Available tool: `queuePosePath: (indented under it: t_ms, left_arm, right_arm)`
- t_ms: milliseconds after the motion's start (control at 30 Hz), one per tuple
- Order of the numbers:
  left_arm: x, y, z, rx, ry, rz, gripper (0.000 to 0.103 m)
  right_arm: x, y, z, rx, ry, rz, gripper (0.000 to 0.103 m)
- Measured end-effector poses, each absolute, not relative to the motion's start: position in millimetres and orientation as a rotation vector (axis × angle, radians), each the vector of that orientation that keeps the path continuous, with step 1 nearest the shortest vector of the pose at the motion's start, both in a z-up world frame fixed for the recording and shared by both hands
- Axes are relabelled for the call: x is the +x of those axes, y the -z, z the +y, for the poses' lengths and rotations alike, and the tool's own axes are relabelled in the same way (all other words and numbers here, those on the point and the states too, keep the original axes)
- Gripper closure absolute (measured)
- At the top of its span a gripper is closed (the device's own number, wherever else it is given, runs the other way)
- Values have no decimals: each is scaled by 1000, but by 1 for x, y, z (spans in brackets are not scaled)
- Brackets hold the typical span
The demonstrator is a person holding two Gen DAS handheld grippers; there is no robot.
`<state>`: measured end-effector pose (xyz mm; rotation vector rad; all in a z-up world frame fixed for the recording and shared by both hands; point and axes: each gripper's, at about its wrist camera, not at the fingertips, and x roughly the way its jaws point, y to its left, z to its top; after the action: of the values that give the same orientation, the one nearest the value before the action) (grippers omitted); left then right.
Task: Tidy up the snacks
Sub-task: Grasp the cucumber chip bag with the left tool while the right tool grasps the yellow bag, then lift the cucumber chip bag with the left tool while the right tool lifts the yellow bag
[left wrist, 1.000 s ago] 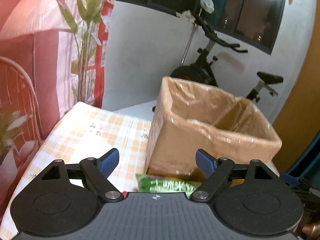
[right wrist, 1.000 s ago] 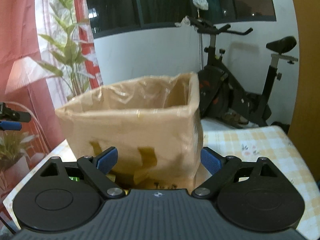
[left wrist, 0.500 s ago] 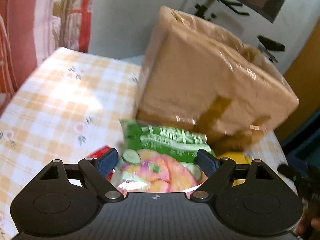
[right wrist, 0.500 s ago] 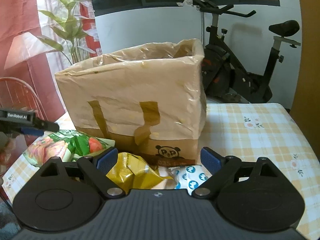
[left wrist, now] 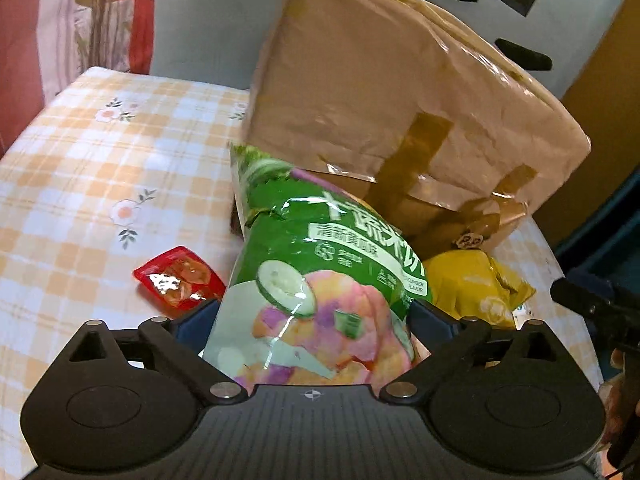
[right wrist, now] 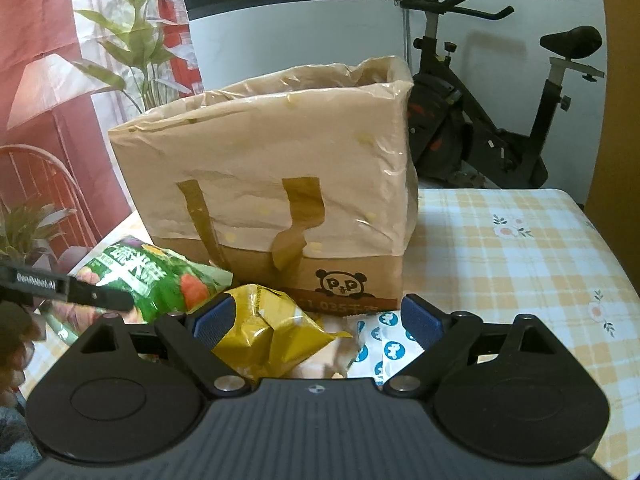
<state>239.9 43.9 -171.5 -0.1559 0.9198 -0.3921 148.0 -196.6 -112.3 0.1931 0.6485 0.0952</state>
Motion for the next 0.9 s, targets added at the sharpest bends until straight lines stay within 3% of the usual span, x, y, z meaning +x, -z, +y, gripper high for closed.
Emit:
queuePosePath:
  t_ms: [67,167,567,733,900]
  left_arm:
    - [236,169,43,-145,407,878,18]
    - [227,155,44,-140,397,813,32]
    - [175,118,63,-191,299,657,33]
    - [174,112,70,-208,278,642,33]
    - [171,113,73,-211,276,634,33]
  right_arm:
    - [148,113,-197,194,-87,652,11]
    - [148,113,-196,189,-83,660,11]
    - [155,117,-160,62,-221,681,11]
    - [154,120,-130,-140,-272,632,4]
    - [158,134,-107,-377,-295,610,3]
